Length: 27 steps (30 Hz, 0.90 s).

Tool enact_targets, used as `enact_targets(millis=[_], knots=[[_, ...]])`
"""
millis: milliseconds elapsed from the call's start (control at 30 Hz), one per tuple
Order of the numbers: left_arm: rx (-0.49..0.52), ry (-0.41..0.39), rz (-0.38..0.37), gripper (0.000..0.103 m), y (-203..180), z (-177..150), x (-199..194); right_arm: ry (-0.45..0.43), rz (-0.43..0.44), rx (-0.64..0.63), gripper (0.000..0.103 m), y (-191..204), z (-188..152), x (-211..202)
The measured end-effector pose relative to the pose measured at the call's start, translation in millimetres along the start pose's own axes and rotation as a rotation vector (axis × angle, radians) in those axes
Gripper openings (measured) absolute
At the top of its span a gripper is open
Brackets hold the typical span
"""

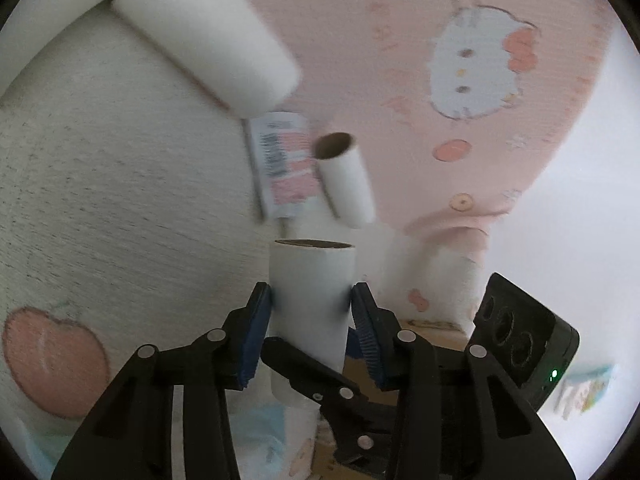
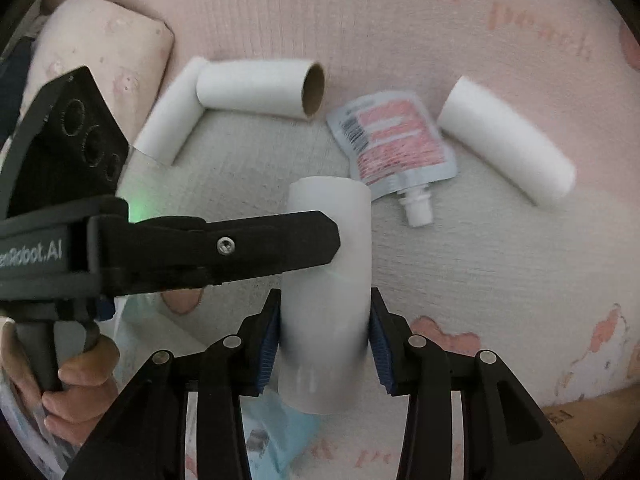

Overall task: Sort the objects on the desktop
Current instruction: 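Lift the held tube with the right tool and carry it over the box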

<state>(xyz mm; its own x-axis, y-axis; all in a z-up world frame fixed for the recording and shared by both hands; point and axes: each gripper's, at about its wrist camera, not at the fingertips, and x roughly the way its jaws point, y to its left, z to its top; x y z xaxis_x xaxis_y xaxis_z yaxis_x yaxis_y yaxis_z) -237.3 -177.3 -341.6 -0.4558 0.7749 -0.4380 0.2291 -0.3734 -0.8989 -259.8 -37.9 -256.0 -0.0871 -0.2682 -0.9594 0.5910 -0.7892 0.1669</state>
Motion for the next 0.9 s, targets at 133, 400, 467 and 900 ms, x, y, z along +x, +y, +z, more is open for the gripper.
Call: enact_targets(millis=[133,400,467,900], knots=[[0.046,-0.029,-0.045,0.045,-13.8,-14.1,-18.1,-0.044,-0.007,-0.007,0.038,6.2,-7.7,-24.2],[0.138,-0.037,0.017,0.045,-34.6,-63.9,-55.8,-0.153,0.031,0.040,0.038,24.7,-49.1,-60.9],[0.174,-0.031,0.051,0.045,-37.6,-74.8,-59.7,-0.184,0.027,0.060,0.038,38.4,-61.6,-68.4],[0.248,-0.031,0.063,0.048,-42.8,-121.8,-77.9,-0.272,0.058,0.164,0.038,62.9,-121.0,-75.7]])
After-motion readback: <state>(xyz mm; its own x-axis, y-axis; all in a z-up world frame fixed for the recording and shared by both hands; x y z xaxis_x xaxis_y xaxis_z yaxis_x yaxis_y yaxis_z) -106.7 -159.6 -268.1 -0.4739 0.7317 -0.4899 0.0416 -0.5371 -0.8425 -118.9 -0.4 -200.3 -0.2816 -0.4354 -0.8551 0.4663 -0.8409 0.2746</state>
